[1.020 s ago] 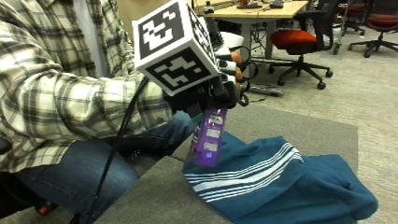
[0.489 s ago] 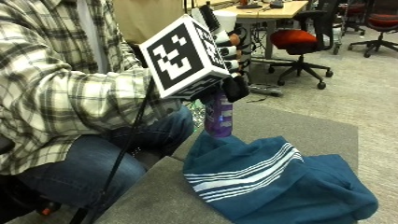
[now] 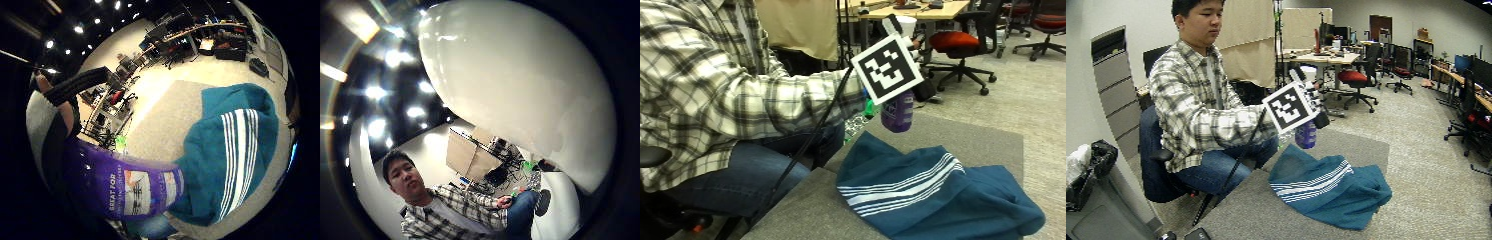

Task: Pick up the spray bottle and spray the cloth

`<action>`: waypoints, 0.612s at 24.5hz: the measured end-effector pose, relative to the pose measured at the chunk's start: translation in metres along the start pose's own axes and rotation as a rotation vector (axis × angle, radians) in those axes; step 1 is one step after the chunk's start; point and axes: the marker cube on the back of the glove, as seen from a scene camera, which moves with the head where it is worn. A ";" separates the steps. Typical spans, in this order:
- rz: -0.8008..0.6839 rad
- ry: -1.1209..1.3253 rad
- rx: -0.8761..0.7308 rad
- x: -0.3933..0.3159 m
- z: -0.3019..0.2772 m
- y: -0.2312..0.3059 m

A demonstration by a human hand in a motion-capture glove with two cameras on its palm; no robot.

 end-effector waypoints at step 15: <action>-0.014 -0.086 -0.002 0.084 0.100 -0.074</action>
